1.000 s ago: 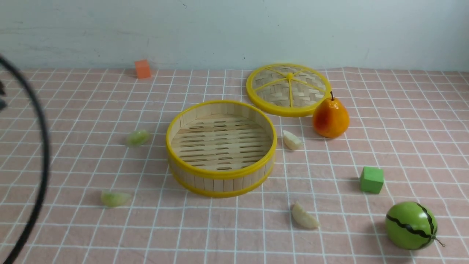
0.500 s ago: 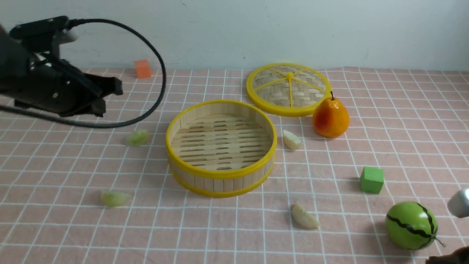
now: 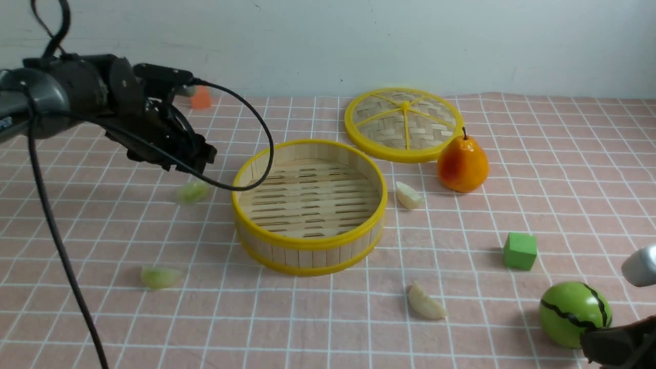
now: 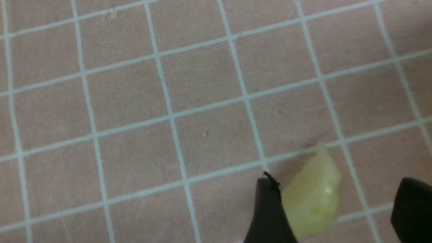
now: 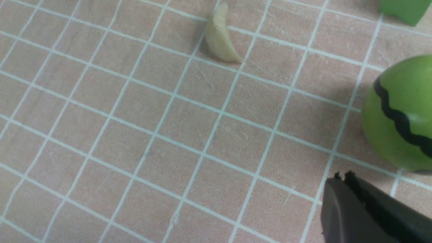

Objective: Put the dumplings into the steamer on the table with the pink tablecloth.
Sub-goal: 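Reach for and grasp a dumpling on the table with the left gripper, then place the dumpling into the bamboo steamer basket with the left gripper, then reach for and grasp a dumpling on the table with the left gripper, then place the dumpling into the bamboo steamer basket with the left gripper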

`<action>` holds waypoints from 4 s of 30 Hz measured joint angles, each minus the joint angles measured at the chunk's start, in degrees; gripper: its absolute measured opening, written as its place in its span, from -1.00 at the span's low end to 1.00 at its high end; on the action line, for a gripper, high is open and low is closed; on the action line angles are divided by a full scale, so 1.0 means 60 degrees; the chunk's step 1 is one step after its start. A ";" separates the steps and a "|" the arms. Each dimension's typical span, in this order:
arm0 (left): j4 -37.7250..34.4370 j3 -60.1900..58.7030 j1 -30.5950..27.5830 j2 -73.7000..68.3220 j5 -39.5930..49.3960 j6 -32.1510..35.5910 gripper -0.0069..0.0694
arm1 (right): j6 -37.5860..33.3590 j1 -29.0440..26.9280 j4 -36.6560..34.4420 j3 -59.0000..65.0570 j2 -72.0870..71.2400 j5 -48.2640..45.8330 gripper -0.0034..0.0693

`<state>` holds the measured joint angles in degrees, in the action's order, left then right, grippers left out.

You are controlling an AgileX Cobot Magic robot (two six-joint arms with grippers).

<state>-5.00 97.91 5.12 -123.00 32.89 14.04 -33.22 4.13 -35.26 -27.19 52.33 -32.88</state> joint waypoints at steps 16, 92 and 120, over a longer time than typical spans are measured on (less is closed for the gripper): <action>0.0402 0.0347 0.0121 -0.0924 0.0310 -0.1459 -0.14 | -0.0029 0.0000 -0.0008 0.0000 0.0000 0.0050 -0.89; 0.3026 -0.4794 0.1321 0.2401 0.1273 -1.0711 0.17 | -0.0029 0.0000 -0.1002 0.0000 0.0007 -0.0210 -0.79; 0.2106 -0.1886 0.3649 0.2272 0.0404 -0.6317 -0.29 | -0.0029 0.0000 -0.1002 0.0000 0.0018 -0.0113 -0.76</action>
<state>7.63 86.59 27.02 -109.37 35.31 -23.87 -33.39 4.13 -41.27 -27.19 52.44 -33.56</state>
